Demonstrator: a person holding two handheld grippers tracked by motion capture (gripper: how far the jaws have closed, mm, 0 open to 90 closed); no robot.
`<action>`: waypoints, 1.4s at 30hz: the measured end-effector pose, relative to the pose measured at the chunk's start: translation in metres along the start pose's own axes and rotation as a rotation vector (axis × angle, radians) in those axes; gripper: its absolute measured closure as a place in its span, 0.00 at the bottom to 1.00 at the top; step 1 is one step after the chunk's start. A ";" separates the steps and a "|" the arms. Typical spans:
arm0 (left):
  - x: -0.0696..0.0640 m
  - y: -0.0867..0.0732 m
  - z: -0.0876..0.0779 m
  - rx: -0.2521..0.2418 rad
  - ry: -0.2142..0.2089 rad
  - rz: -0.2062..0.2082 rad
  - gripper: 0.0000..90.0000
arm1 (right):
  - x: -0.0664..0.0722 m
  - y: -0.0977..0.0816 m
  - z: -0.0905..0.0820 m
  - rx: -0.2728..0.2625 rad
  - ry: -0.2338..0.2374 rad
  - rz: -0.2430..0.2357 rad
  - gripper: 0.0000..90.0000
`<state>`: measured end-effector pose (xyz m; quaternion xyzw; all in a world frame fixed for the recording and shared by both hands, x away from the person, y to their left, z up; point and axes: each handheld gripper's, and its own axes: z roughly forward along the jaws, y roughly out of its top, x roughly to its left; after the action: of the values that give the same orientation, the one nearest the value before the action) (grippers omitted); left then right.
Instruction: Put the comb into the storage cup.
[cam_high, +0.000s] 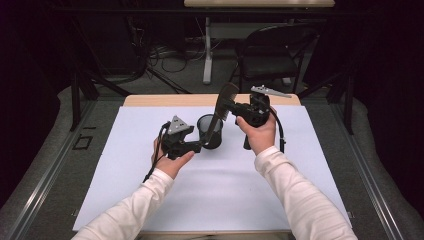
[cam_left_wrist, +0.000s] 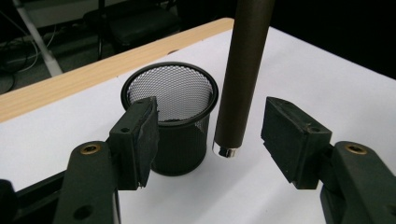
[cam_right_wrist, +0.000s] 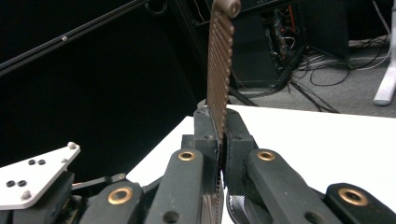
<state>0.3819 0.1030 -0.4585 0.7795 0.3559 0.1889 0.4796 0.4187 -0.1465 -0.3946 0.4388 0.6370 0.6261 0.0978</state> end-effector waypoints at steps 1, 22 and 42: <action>0.000 0.000 -0.001 -0.006 0.007 0.000 0.41 | 0.000 0.001 0.000 -0.003 -0.002 -0.003 0.97; 0.010 -0.002 -0.005 -0.003 -0.025 -0.015 0.23 | 0.000 0.014 0.000 -0.016 -0.038 -0.062 0.97; 0.010 -0.001 -0.009 -0.013 -0.034 -0.039 0.20 | 0.002 0.025 0.008 -0.038 -0.067 -0.093 0.97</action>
<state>0.3823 0.1164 -0.4558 0.7723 0.3615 0.1687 0.4944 0.4341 -0.1435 -0.3737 0.4275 0.6411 0.6179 0.1563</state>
